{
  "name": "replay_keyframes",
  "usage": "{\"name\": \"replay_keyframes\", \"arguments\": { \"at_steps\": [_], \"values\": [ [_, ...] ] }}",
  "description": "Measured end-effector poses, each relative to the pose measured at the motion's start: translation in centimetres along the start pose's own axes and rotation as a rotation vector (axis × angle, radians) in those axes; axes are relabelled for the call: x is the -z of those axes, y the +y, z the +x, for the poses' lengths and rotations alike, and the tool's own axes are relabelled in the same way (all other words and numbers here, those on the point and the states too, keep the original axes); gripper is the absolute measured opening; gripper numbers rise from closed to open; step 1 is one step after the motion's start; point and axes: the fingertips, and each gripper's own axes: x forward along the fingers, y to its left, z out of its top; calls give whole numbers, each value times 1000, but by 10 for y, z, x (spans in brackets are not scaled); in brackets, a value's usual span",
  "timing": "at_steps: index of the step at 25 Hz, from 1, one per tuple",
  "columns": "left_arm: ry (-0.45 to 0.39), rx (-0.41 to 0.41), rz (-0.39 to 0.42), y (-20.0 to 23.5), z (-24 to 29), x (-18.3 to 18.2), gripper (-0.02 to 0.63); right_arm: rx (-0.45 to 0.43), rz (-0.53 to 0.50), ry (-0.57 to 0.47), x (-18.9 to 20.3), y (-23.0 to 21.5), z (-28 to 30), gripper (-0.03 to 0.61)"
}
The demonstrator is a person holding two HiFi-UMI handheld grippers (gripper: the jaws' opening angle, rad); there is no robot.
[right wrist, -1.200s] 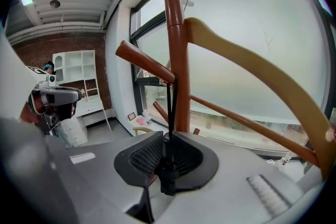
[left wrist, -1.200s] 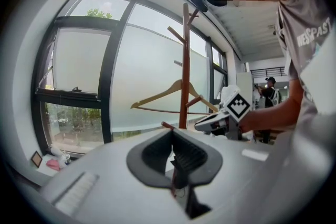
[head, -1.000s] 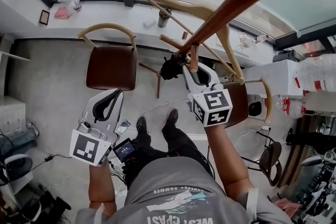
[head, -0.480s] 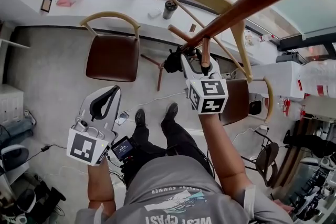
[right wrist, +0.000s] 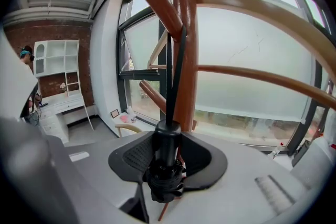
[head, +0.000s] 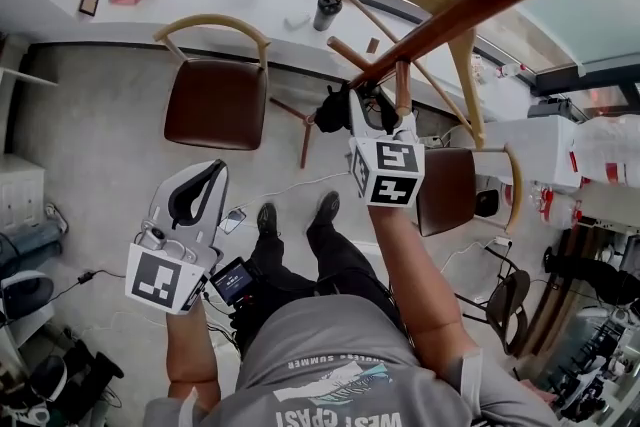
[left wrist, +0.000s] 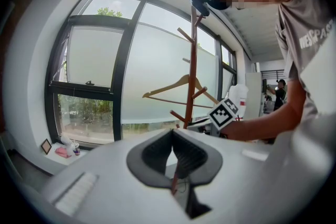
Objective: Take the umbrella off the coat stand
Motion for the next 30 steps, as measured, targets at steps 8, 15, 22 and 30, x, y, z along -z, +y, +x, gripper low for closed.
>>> {"name": "replay_keyframes", "arguments": {
  "at_steps": [8,15,22,30],
  "values": [
    [-18,5,11,1,0,-9,2,-40,-10,0,3,6,-9,147],
    [-30,22,26,1,0,-18,2,-54,-35,-39,-2,15,-30,146],
    [-22,44,31,0,0,-23,2,-50,-66,-92,-24,20,-55,146],
    [-51,70,56,-4,3,-40,2,-54,-80,-143,-50,22,-86,146]
  ]
}}
